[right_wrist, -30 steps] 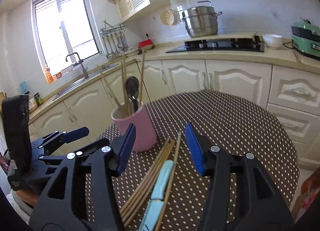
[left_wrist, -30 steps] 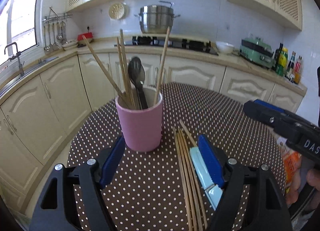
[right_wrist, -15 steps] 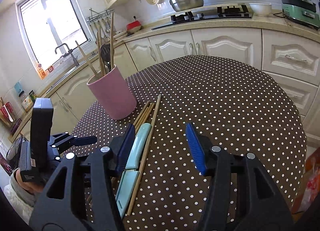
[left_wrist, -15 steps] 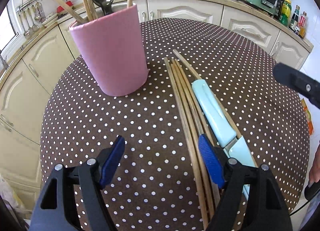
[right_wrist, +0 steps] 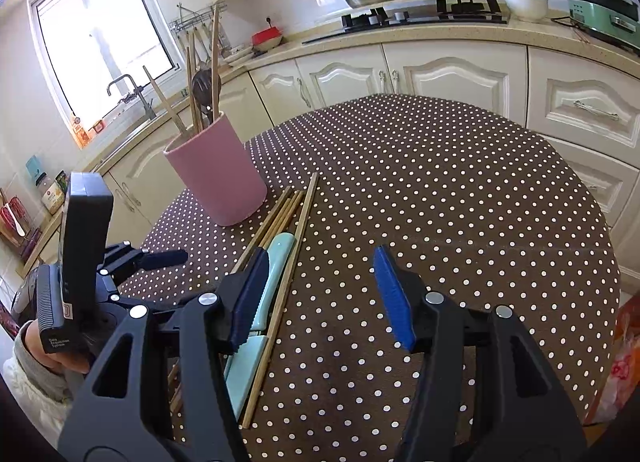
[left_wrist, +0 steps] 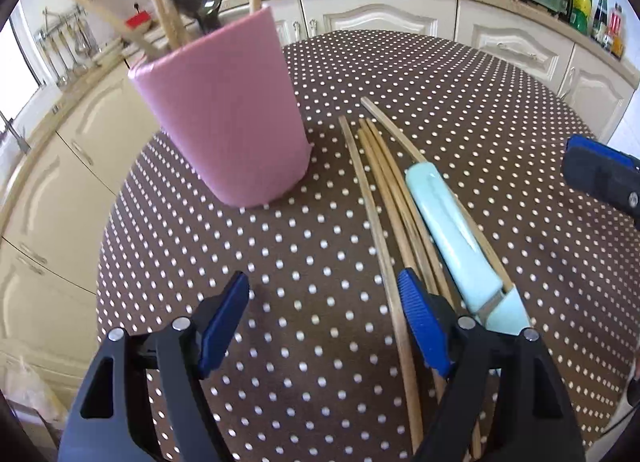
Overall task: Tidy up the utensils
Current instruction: 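Close the left gripper on one chopstick while the right grasps another chopstick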
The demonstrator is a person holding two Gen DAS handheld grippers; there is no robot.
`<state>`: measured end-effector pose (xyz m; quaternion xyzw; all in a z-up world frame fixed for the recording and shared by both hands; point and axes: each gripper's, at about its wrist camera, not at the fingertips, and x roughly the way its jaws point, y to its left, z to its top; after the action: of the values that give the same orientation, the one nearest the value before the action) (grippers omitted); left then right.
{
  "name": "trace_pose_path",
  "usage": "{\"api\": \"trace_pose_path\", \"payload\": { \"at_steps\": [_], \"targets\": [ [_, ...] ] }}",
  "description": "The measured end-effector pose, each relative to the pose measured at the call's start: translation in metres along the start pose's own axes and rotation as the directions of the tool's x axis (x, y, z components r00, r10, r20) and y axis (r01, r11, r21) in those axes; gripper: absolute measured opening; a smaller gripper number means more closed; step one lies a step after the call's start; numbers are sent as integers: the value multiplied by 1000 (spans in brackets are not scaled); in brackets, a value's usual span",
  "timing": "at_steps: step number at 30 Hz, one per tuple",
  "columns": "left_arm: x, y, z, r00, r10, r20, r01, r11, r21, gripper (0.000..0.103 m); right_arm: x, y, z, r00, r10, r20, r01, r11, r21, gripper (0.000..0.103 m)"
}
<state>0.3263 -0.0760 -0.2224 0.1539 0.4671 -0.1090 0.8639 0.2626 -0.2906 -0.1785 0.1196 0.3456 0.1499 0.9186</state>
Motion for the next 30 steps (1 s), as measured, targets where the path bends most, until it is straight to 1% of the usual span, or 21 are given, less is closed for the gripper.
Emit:
{"api": "trace_pose_path", "payload": {
  "at_steps": [3,5,6,7,8,9,10,11,12,15,18,20,23,25,26,27,28,30],
  "targets": [
    [1,-5,11,1000,24,12,-24,1000,8,75,11,3,2,999,-17,-50,16,1000,-21,55],
    [3,-7,17,1000,23,10,-23,1000,11,74,19,6,3,996,-30,-84,27,999,-41,55],
    [4,-7,19,1000,9,5,-9,1000,8,67,23,8,3,994,-44,-97,39,998,-56,55],
    [5,-6,21,1000,-28,0,28,1000,-2,56,28,10,5,992,-56,-111,49,996,-70,55],
    [5,-5,23,998,-67,-5,67,998,-13,50,31,11,5,991,-65,-121,55,995,-79,55],
    [6,-4,24,994,-108,-11,108,994,-27,39,36,12,8,989,-74,-127,64,994,-84,55],
    [6,-3,25,991,-132,-11,132,991,-36,28,40,13,10,988,-81,-134,70,994,-86,55],
    [5,-2,26,990,-138,-9,138,990,-38,22,44,14,14,986,-85,-144,73,994,-86,55],
    [6,-2,26,991,-135,-9,135,990,-40,10,48,16,18,984,-85,-155,72,994,-86,55],
    [6,-1,19,988,-155,-1,154,986,-69,6,62,22,34,977,-103,-184,86,991,-98,55],
    [0,8,7,985,-170,0,169,977,-131,5,80,30,46,965,-109,-238,84,990,-111,54],
    [-4,12,-3,986,-166,1,164,973,-163,5,92,34,52,955,-112,-275,81,989,-121,47],
    [-11,20,-16,987,-161,3,158,964,-213,6,112,39,58,932,-146,-332,99,983,-152,34],
    [-14,26,-25,985,-172,1,167,954,-250,6,124,40,59,913,-163,-374,107,981,-164,34],
    [-16,29,-29,986,-166,1,160,952,-261,7,129,39,58,907,-165,-387,107,980,-165,34],
    [-19,33,-35,987,-161,1,156,950,-271,7,133,39,58,902,-173,-395,115,979,-168,30],
    [-19,36,-38,986,-167,-1,160,946,-282,7,136,38,60,898,-186,-400,123,976,-177,29],
    [-19,40,-43,984,-178,-2,170,942,-290,7,140,38,64,888,-203,-412,133,972,-192,23]
  ]
}}
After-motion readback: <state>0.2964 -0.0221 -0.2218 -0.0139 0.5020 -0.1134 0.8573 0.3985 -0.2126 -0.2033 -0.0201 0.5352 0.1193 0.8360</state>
